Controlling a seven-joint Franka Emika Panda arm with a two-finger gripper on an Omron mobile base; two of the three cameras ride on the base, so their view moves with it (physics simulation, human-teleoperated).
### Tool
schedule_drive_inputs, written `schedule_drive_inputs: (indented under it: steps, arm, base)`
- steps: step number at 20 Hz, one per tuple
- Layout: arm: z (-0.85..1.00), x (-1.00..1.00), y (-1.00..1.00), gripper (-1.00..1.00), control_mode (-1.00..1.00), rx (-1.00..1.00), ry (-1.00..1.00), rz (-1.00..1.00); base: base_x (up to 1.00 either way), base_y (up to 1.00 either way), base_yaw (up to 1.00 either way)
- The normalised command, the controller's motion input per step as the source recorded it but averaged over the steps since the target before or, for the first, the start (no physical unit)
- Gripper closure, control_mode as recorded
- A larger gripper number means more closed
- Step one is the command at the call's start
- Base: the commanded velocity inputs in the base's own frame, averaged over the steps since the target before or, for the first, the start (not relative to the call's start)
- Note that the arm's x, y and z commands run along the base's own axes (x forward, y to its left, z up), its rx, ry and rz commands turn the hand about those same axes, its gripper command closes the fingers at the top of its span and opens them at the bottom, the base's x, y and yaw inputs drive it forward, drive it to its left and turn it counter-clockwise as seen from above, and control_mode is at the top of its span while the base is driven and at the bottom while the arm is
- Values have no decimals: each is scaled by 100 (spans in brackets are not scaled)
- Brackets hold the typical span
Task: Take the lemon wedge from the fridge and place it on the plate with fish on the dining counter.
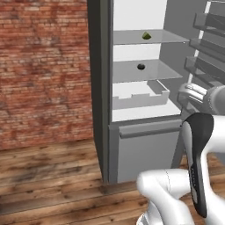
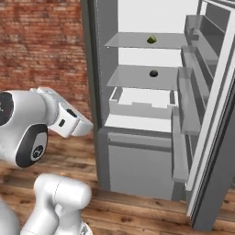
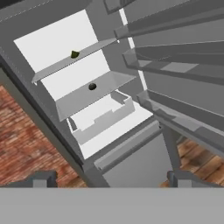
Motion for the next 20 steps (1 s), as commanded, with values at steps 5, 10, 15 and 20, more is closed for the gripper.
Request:
schedule_drive_inputs:
  steps: [5,10,15,20]
  arm:
    - [0,0,0,-100,100,0,0,0]
    - [0,0,0,-100,100,0,0,0]
    - [0,0,0,-100,100,0,0,0]
    - [0,0,0,-100,100,0,0,0]
  base:
    - [100,-8,0]
    - [96,-14,0]
    - [77,-50,0]
    - [65,-30,0]
